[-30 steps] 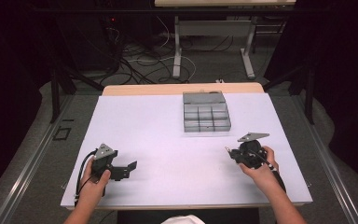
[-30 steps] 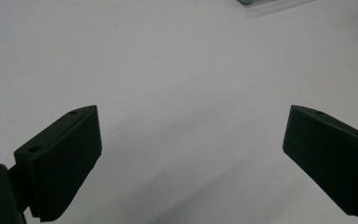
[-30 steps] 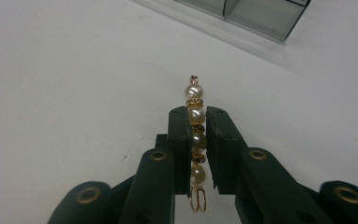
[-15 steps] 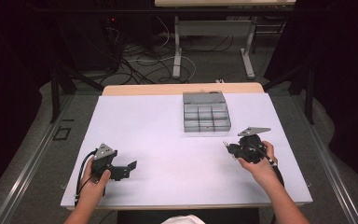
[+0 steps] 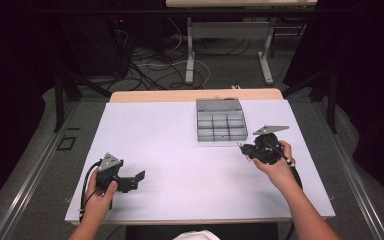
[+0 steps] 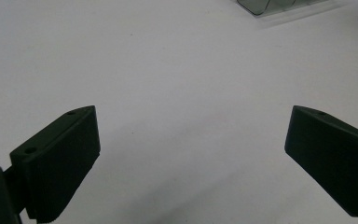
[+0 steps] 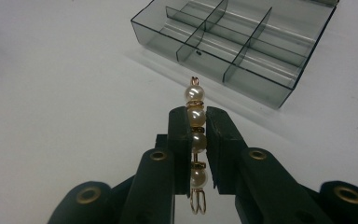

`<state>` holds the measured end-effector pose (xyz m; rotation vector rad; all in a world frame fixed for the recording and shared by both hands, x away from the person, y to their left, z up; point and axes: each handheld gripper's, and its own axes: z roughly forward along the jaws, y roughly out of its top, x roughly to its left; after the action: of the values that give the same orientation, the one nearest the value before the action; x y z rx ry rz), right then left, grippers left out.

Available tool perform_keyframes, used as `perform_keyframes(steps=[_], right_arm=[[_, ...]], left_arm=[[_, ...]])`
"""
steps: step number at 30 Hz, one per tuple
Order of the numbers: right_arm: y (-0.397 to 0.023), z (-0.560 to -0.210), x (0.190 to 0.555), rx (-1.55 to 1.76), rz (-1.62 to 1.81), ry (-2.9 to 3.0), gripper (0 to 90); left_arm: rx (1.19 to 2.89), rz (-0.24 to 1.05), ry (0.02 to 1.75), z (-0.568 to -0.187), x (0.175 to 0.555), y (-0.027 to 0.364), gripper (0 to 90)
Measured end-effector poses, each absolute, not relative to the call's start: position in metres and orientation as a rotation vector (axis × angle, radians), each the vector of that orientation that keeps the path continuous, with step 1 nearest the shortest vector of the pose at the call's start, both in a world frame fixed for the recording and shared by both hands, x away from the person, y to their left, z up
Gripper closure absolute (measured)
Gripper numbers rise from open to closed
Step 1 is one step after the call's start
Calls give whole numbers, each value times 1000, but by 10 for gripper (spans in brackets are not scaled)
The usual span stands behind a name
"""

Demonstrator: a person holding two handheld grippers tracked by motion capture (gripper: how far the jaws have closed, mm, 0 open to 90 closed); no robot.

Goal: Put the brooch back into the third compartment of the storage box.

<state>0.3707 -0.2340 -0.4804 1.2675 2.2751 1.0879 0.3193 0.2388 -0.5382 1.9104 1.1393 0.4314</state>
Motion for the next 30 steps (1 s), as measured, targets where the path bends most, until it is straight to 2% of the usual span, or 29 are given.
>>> perform_keyframes(steps=[30], right_arm=[[-231,-447,416,1230,1056,2251,808]], left_arm=[[1911,426,1129,-541,320,237,37]])
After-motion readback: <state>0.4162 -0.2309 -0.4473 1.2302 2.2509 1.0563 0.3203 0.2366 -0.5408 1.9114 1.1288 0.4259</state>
